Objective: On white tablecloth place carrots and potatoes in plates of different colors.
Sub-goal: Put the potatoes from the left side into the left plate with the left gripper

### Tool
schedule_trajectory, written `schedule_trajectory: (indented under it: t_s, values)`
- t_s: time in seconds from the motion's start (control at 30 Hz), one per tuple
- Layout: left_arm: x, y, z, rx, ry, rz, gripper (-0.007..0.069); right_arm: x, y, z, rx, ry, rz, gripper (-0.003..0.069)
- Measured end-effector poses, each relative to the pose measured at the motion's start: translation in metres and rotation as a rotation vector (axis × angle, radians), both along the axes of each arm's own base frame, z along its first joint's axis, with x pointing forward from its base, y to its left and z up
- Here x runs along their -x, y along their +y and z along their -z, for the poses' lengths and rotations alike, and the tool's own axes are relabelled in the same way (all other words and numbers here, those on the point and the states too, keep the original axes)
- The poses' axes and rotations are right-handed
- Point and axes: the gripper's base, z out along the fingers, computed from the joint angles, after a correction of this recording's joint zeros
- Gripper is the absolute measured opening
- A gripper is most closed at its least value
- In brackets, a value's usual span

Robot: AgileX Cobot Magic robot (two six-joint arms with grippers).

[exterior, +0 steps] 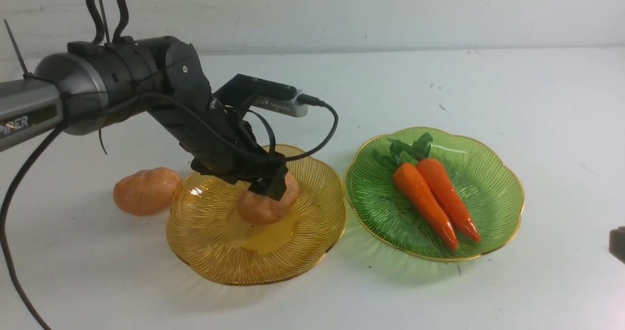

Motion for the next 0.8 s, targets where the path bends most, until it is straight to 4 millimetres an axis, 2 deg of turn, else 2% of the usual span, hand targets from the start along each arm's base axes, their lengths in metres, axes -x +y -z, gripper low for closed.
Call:
schedule_trajectory:
  t_s: [0.03,0.07,0.13,0.17,0.2,0.27,0.4,0.5,0.7,0.77,0.8]
  values:
    - [-0.001,0.003,-0.009,-0.030,-0.012,0.003,0.0554,0.000,0.000,0.000,0.000,0.000,0.000,-0.0015]
    - [-0.002,0.009,-0.020,-0.084,-0.026,0.013,0.0467,0.000,0.000,0.000,0.000,0.000,0.000,-0.0015]
    - [-0.002,0.034,-0.041,-0.218,-0.004,0.027,0.0192,0.000,0.000,0.000,0.000,0.000,0.000,-0.0015]
    - [-0.003,0.048,-0.043,-0.266,0.005,0.030,0.0104,0.000,0.000,0.000,0.000,0.000,0.000,-0.0015]
    - [-0.004,0.060,-0.043,-0.288,0.019,0.030,0.0052,0.000,0.000,0.000,0.000,0.000,0.000,-0.0015]
    - [-0.008,0.093,-0.039,-0.272,0.057,-0.025,0.0008,0.000,0.000,0.000,0.000,0.000,0.000,-0.0015]
    - [-0.013,0.129,-0.031,-0.140,0.103,-0.092,-0.0001,0.000,0.000,0.000,0.000,0.000,0.000,-0.0015]
    - [-0.018,0.138,-0.021,-0.077,0.123,-0.077,0.0032,0.000,0.000,0.000,-0.001,0.000,0.000,-0.0015]
    - [-0.030,0.136,-0.004,-0.076,0.103,-0.039,0.0208,0.000,0.000,0.000,-0.001,0.000,0.000,-0.0015]
    - [-0.034,0.136,0.002,-0.078,0.092,-0.035,0.0288,0.000,0.000,0.000,-0.001,0.000,0.000,-0.0015]
    - [-0.036,0.136,0.005,-0.082,0.089,-0.032,0.0361,0.000,0.000,0.000,-0.001,0.000,0.000,-0.0015]
